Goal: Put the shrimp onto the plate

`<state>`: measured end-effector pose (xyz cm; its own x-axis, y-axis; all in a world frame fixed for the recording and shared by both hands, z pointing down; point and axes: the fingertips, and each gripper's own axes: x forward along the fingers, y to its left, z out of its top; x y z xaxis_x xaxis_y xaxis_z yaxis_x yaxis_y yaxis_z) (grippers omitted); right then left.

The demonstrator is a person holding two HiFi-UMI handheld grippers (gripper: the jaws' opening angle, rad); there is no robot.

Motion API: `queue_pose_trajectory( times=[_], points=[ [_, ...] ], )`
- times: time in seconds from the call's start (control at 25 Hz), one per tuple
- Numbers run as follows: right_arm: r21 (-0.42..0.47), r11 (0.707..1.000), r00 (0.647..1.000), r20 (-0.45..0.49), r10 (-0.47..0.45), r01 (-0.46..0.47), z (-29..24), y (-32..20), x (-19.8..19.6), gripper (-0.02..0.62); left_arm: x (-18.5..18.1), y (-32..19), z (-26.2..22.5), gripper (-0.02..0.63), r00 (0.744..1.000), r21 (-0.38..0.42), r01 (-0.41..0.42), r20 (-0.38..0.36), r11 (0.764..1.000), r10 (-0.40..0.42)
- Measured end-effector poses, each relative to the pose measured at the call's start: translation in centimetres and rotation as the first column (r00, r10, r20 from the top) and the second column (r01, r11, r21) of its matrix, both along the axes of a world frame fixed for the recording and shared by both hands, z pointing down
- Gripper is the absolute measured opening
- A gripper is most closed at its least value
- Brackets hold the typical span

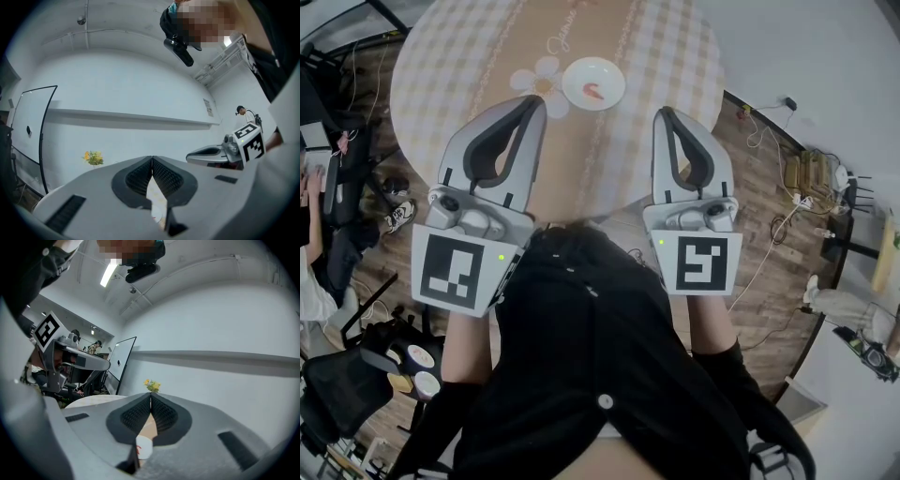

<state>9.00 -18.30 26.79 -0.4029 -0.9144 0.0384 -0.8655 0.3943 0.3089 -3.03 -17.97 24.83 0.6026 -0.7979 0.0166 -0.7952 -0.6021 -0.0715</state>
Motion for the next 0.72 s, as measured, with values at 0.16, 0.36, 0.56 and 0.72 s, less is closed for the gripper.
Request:
queue_pose_trajectory(
  times=[0.16,0.36,0.56,0.72],
  points=[
    [-0.007,1.0,1.0,0.0,0.0,0.0,0.06,0.01,-0.02,0.002,-0.01,0.03,0.02,0.003,1.0,-0.003,0.001,0.0,1.0,-0.001],
    [-0.005,1.0,1.0,0.002,-0.006,0.006,0.08,-0.01,-0.09,0.002,0.05,0.04,0.07,0.003,1.0,0.0,0.001,0.003,1.0,-0.001],
    [-0.007,1.0,1.0,0.001,-0.014,0.014,0.31,-0.1,-0.22,0.002,0.09,-0.08,0.12,0.004,1.0,0.0,0.002,-0.001,1.0,-0.002],
    [-0.006,1.0,1.0,0.002,-0.018,0.018,0.39,-0.15,-0.37,0.002,0.01,-0.14,0.17,0.005,1.0,0.001,0.004,-0.002,1.0,-0.004]
  ],
)
